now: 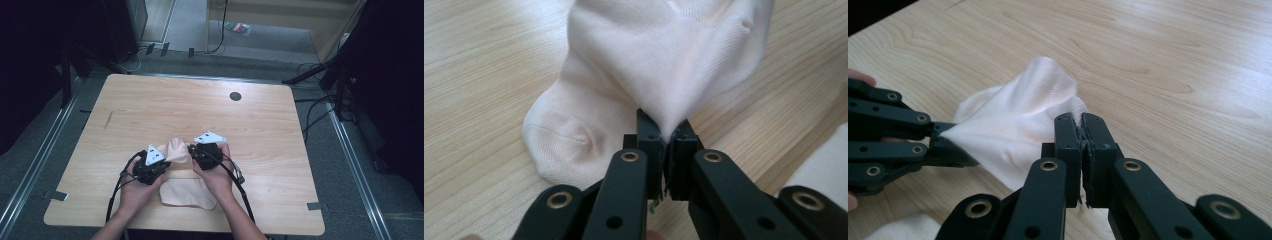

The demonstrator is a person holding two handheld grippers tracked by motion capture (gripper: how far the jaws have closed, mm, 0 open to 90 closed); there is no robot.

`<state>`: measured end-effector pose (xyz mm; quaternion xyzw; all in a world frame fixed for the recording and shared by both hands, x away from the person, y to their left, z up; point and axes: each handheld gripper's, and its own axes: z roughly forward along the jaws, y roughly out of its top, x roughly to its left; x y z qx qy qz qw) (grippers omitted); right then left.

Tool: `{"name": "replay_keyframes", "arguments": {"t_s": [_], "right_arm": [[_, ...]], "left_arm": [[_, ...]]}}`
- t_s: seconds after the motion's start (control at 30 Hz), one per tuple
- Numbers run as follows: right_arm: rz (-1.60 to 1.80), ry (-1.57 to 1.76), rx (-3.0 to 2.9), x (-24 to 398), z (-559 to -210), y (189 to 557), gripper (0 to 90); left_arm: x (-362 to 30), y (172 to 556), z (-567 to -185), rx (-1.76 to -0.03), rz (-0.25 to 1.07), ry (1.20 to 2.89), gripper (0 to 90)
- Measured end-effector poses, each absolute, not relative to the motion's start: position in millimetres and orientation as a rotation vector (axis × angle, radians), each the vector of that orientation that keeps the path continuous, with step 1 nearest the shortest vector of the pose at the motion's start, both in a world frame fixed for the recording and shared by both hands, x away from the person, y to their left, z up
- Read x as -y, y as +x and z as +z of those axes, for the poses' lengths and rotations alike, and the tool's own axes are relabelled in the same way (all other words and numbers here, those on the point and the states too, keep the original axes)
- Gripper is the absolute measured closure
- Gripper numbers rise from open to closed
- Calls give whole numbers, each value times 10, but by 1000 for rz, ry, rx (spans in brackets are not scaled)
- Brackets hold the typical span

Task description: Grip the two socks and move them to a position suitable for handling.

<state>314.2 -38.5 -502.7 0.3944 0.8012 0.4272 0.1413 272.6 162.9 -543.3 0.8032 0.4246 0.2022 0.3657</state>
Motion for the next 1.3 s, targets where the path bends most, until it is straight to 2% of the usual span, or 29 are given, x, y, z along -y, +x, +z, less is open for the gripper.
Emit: {"name": "replay_keyframes", "arguments": {"t_s": [0.07,0.57,0.8,0.93,1.03,1.3], "right_arm": [[1208,1143,-2298,415,-5038,3139,876],[1127,1144,-2295,625,-5134,3192,876],[1098,1132,-2307,699,-5205,3225,875],[1101,1136,-2306,735,-5210,3232,871],[1097,1138,-2306,772,-5214,3238,872],[1097,1136,-2317,777,-5224,3233,872]], "left_arm": [[-1643,2738,-5438,-1100,497,2059,823],[-1740,2753,-5435,-1124,367,1987,830],[-1935,2763,-5357,-1127,295,1861,759],[-2072,2813,-5326,-1180,311,1799,725],[-2186,2920,-5357,-1305,351,1756,696],[-2067,3055,-5469,-1348,368,1850,697]]}}
